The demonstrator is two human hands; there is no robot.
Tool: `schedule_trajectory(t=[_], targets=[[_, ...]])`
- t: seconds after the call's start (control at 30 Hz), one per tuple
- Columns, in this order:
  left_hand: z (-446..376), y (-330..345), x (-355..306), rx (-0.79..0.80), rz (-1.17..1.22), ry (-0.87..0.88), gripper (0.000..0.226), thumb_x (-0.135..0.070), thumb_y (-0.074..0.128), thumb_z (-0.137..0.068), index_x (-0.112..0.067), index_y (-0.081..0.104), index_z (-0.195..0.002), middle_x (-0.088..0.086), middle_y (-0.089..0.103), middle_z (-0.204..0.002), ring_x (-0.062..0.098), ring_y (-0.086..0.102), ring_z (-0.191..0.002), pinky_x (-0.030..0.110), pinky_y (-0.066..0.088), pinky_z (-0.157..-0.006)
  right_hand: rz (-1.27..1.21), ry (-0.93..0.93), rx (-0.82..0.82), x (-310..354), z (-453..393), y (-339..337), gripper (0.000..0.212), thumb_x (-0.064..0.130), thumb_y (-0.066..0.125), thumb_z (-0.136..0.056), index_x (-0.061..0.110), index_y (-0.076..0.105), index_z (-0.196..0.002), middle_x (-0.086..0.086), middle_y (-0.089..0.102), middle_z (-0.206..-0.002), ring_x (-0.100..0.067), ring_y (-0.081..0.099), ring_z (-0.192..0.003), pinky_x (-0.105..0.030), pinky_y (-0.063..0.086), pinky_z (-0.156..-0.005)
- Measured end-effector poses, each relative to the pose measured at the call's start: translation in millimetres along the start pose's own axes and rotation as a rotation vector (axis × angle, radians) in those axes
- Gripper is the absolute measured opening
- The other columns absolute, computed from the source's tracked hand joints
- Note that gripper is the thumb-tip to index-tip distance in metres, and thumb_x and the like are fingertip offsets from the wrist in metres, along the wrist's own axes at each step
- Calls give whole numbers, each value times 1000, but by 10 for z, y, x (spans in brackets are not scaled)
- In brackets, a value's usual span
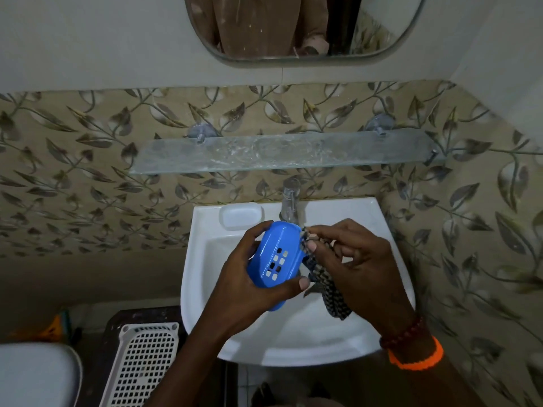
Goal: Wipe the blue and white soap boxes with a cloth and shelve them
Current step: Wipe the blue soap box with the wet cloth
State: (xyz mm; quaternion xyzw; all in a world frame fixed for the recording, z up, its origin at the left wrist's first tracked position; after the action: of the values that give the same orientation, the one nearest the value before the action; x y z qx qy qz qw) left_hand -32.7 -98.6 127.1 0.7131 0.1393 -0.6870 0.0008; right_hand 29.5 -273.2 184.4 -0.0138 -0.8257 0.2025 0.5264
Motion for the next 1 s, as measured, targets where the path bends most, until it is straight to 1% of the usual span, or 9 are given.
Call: schedule_trajectory(t=[0.13,0.27,0.5,0.57,0.7,0.77,0.83,0.9,1.0], targets=[[-37,-52,54,-14,13,-24,94,-10,96,-64,-39,51,-140,-31,67,-115,-4,67,-107,11,56,-74,94,-185,172,208,232,252,25,8,72,-89,17,75,-112,1,63,-90,-7,69,-75,-13,56,-65],[-32,-34,77,9,10,-35,93,-6,96,-64,-36,53,-140,-34,66,-112,-7,66,-105,11,56,-69,308,-202,47,214,41,127,24,4,74,-87,8,76,-110,-6,66,-89,-11,65,-79,-26,58,-69],[-62,-119,148,-71,167,-154,89,-32,98,-51,-45,62,-131,1,74,-116,20,73,-104,31,63,-78,179,-168,49,186,56,218,22,4,70,-90,11,74,-111,-2,63,-88,-4,64,-77,-9,51,-67],[-35,-96,187,-61,223,-227,90,-36,96,-50,-41,61,-133,11,72,-122,24,73,-106,41,64,-83,80,-142,94,179,148,293,22,6,69,-92,11,74,-113,0,63,-91,-6,67,-82,-16,57,-69],[-45,-51,131,-3,587,-316,66,-47,76,-77,-18,63,-135,22,70,-128,29,70,-109,35,58,-84,61,-112,37,182,46,234,22,8,69,-91,14,75,-111,-1,66,-90,-11,67,-83,-34,58,-71],[-93,-45,95,-49,528,-361,56,-60,75,-80,-18,74,-116,12,77,-114,24,72,-104,33,56,-84,80,-151,64,271,36,287,22,7,70,-91,14,75,-111,-1,66,-92,-9,66,-85,-30,57,-74],[-117,-18,104,-99,485,-421,50,-61,80,-66,-18,80,-91,4,78,-81,19,74,-75,27,57,-66,121,-199,133,375,133,422,22,11,66,-94,17,73,-114,2,63,-96,-4,65,-89,-20,56,-78],[-112,35,132,-101,545,-468,55,-55,80,-58,-10,80,-89,4,71,-62,16,67,-51,24,53,-47,167,-230,195,436,270,523,24,13,63,-96,20,71,-118,4,59,-99,1,64,-87,-6,50,-79],[-76,61,216,-90,564,-490,59,-54,80,-55,-7,81,-91,2,65,-54,11,59,-40,20,47,-41,199,-269,280,453,325,550,29,9,67,-94,21,69,-121,3,58,-100,0,64,-81,-6,51,-74]])
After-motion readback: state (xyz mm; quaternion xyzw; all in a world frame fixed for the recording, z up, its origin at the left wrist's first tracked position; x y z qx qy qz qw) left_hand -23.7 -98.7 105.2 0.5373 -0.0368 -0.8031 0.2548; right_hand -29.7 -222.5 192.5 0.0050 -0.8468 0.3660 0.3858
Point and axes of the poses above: each hand's wrist, its own z-axis away from the middle knuckle, its own y-axis out of the palm, x = y × z, the point moved 8 cm from there along -z, towards the middle knuckle
